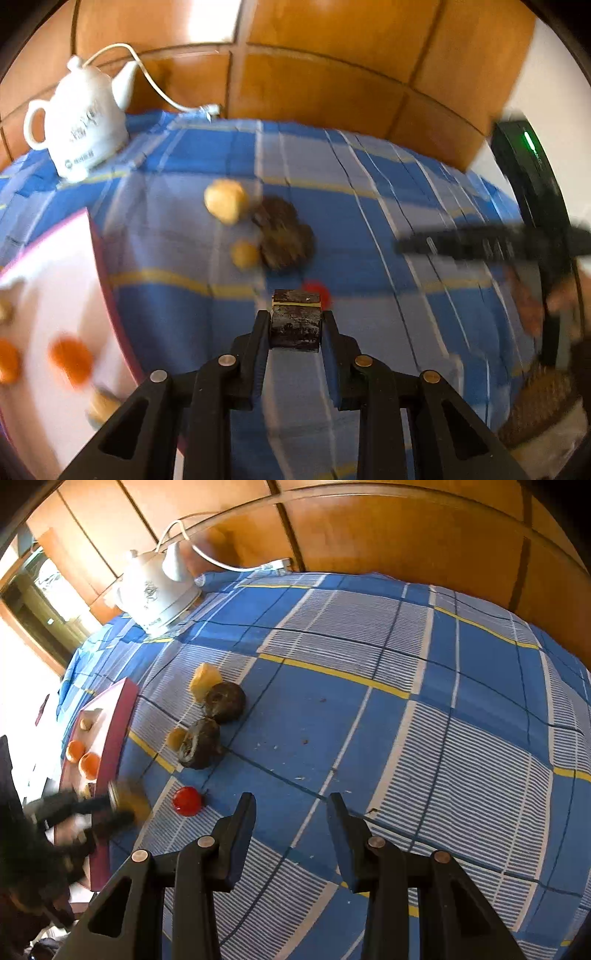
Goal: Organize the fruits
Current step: 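Grasp the dark square chunk with the left gripper, then lift the chunk with left while right grasps the dark round fruit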
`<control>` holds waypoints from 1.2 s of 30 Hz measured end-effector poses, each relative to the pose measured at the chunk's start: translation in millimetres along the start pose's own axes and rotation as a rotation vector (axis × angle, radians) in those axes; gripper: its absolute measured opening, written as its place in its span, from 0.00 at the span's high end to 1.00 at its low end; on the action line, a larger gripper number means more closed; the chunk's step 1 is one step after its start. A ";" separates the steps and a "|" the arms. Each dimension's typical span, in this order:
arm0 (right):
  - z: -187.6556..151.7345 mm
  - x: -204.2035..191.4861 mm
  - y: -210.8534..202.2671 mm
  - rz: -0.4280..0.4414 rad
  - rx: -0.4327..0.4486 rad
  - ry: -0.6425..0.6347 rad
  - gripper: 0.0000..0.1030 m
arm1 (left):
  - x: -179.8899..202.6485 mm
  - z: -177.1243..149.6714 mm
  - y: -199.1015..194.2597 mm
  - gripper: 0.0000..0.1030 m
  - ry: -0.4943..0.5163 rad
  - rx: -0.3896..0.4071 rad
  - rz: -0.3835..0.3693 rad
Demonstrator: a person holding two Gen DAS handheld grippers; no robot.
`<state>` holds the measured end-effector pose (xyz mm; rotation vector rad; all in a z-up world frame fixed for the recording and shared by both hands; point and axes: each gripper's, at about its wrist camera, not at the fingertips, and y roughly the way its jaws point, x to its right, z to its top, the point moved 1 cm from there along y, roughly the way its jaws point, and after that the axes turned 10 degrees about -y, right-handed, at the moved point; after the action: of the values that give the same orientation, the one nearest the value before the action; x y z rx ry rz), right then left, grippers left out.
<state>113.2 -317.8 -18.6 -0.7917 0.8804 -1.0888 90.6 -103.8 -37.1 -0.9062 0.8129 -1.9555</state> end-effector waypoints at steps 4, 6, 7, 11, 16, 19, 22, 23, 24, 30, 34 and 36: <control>-0.9 -7.9 4.6 0.038 -0.001 -0.007 0.61 | 7.2 -30.1 -2.9 0.74 0.015 -0.026 -0.014; 0.5 -13.1 5.9 0.070 -0.002 0.001 0.61 | 7.8 -41.6 -4.7 0.74 0.022 -0.028 -0.010; 2.6 -17.6 6.8 0.082 -0.005 -0.004 0.61 | 6.6 -43.8 -5.7 0.74 0.019 -0.029 -0.014; 17.0 -34.4 16.5 0.087 -0.007 -0.012 0.61 | 2.5 -50.1 -11.8 0.74 0.002 -0.022 -0.031; 39.8 -40.5 43.8 0.157 0.011 0.115 0.61 | -6.0 -52.4 -24.5 0.74 -0.020 0.004 -0.042; 48.0 -47.1 59.4 0.151 0.004 0.132 0.61 | -10.5 -54.0 -29.4 0.74 -0.033 0.012 -0.045; 48.0 -55.7 70.7 0.138 -0.028 0.115 0.70 | -13.1 -54.6 -34.3 0.74 -0.042 0.023 -0.054; 47.5 -58.9 67.6 0.129 -0.024 0.096 0.72 | -13.8 -54.1 -35.1 0.74 -0.045 0.026 -0.057; 47.2 -59.7 63.6 0.122 -0.020 0.083 0.77 | -15.4 -53.6 -36.7 0.74 -0.052 0.031 -0.062; 34.6 -43.7 25.5 0.016 0.002 0.024 0.78 | -20.2 -51.6 -42.4 0.74 -0.078 0.044 -0.083; 12.1 -14.5 9.6 -0.046 -0.046 0.026 0.78 | -25.0 -47.9 -49.8 0.74 -0.099 0.057 -0.095; 1.5 -0.8 10.4 -0.030 -0.071 0.058 0.78 | -29.6 -45.2 -55.0 0.74 -0.119 0.066 -0.100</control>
<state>118.5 -314.1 -26.9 -0.8376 0.9633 -1.1163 43.8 -43.5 -26.3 -1.0304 0.6427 -1.9815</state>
